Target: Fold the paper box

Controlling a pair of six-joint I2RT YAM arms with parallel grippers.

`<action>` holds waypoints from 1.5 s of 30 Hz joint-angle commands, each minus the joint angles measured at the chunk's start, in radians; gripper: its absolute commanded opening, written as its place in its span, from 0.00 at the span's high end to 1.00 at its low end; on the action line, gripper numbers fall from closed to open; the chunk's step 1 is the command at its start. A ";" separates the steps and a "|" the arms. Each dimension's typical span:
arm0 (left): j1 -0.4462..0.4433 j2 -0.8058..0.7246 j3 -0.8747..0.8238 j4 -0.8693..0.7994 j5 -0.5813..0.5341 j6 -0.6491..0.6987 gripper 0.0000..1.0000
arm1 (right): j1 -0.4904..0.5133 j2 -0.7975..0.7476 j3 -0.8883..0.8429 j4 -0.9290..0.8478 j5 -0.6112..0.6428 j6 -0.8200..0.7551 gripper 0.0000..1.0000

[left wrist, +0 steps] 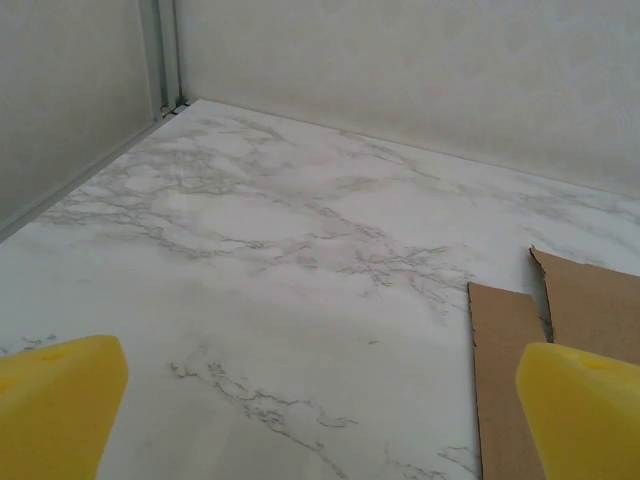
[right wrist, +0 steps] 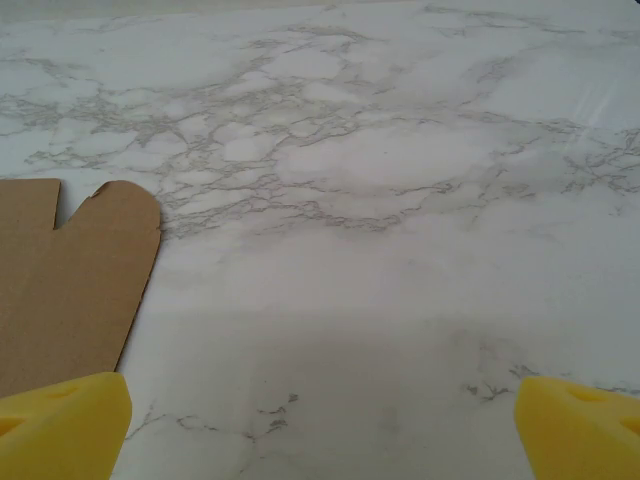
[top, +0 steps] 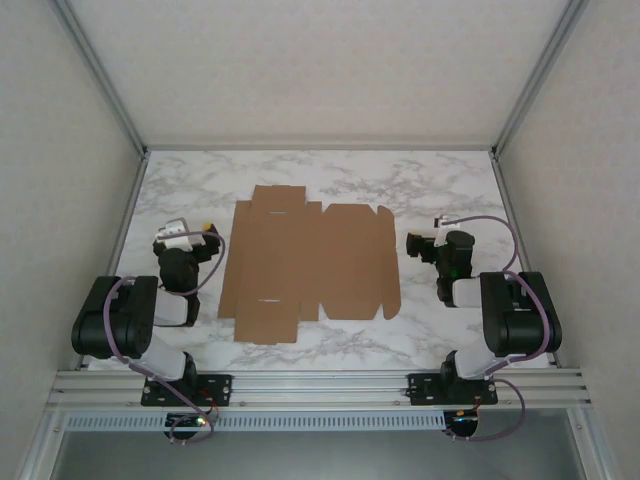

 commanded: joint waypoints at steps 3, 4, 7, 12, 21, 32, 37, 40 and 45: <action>0.004 -0.008 0.005 0.032 0.016 0.006 0.01 | -0.007 -0.006 0.013 0.012 -0.007 0.000 0.01; 0.004 -0.009 0.005 0.033 0.016 0.006 0.00 | -0.007 -0.006 0.013 0.013 -0.007 0.000 0.01; 0.004 -0.008 0.005 0.033 0.016 0.005 0.01 | -0.007 -0.006 0.013 0.013 -0.007 0.000 0.01; 0.004 -0.009 0.005 0.032 0.016 0.006 0.01 | -0.007 -0.006 0.013 0.014 -0.007 0.000 0.01; 0.002 -0.009 0.005 0.032 0.015 0.005 0.00 | -0.007 -0.006 0.013 0.013 -0.006 0.000 0.01; -0.012 -0.047 0.026 -0.036 -0.050 0.003 0.01 | -0.005 -0.027 0.036 -0.052 -0.023 -0.005 0.01; -0.103 -0.238 0.178 -0.335 -0.312 -0.034 0.01 | 0.044 -0.215 0.234 -0.438 -0.018 0.018 0.01; -0.158 -0.366 0.241 -0.458 -0.289 -0.132 0.00 | 0.167 -0.331 0.293 -0.523 0.032 0.047 0.01; -0.320 -0.533 0.409 -0.760 -0.174 -0.181 0.00 | 0.389 -0.484 0.450 -0.778 0.024 0.012 0.01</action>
